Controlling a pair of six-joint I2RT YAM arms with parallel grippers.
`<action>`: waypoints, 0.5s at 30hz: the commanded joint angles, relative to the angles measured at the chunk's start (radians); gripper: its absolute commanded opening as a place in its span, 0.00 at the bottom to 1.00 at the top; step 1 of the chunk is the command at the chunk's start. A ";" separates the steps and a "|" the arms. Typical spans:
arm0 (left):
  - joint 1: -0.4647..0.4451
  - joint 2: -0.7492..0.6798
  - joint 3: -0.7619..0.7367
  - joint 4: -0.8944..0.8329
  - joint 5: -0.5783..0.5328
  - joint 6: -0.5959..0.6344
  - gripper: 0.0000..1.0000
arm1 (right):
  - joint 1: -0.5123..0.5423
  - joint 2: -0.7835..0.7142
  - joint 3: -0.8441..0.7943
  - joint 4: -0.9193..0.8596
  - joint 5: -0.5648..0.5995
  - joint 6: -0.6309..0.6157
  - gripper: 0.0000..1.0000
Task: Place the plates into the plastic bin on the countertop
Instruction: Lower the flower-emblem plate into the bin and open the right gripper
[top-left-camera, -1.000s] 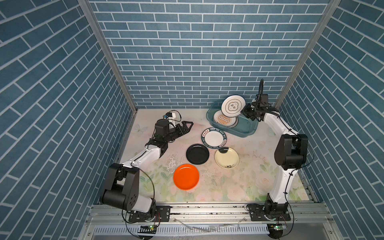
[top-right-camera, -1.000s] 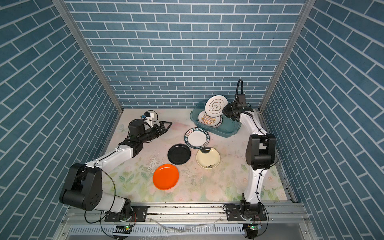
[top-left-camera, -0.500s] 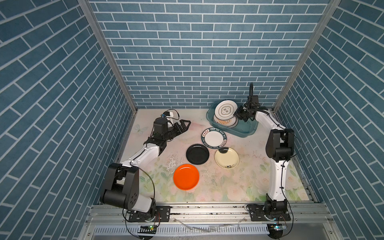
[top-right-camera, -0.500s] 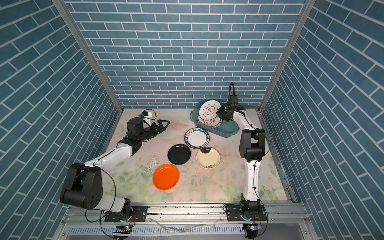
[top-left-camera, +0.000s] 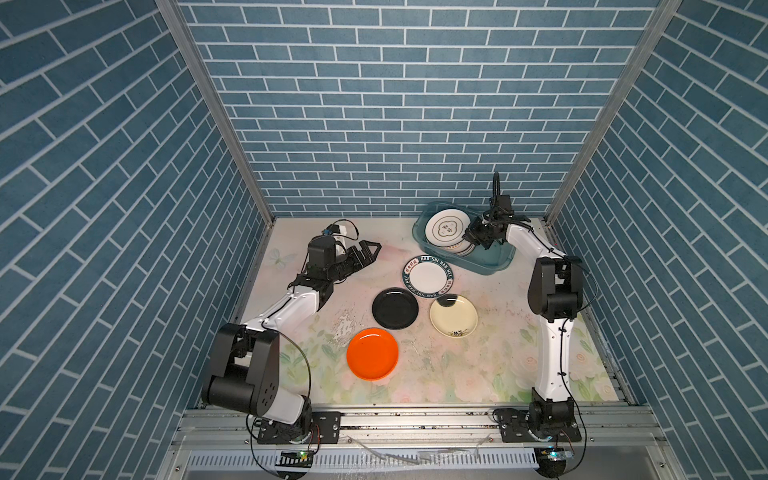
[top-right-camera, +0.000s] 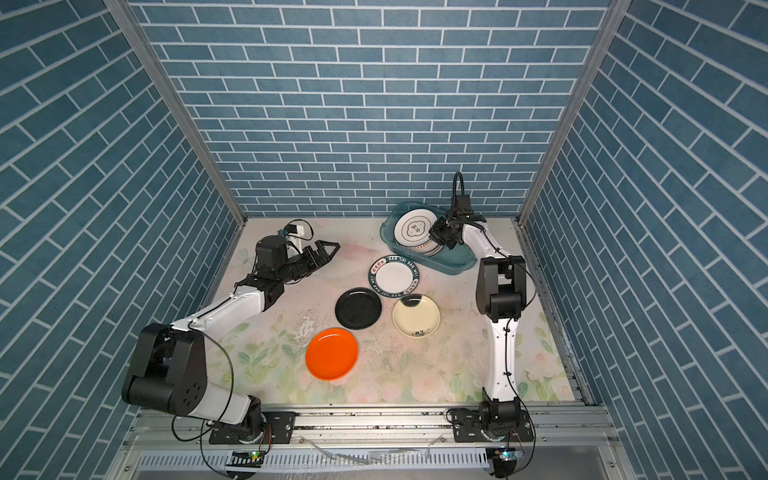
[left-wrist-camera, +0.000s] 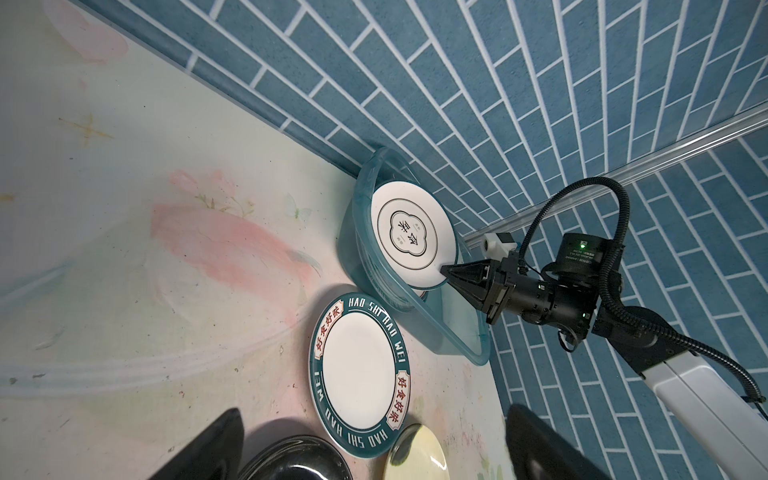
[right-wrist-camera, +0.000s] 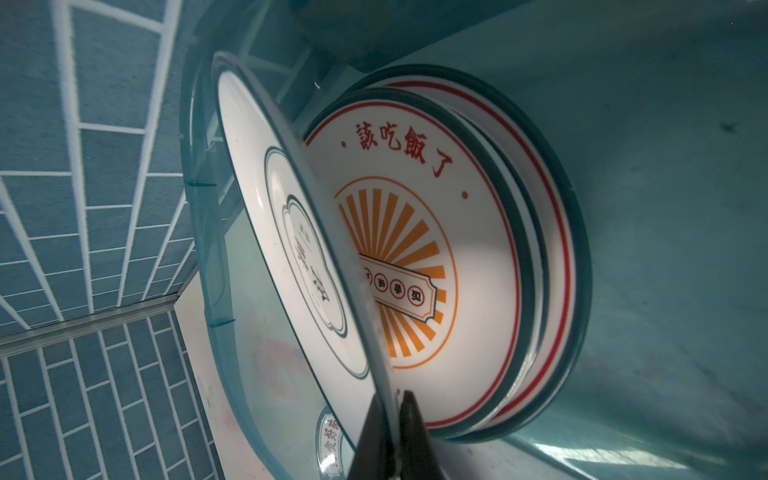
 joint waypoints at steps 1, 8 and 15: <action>0.006 -0.013 0.005 -0.015 -0.002 0.016 0.99 | 0.006 -0.005 0.004 -0.044 0.028 0.016 0.00; 0.006 -0.032 -0.003 -0.026 0.000 0.018 1.00 | 0.006 -0.016 -0.002 -0.047 0.018 0.010 0.34; 0.006 -0.034 -0.001 -0.046 0.009 0.015 1.00 | 0.006 -0.063 -0.005 -0.052 0.017 -0.029 0.48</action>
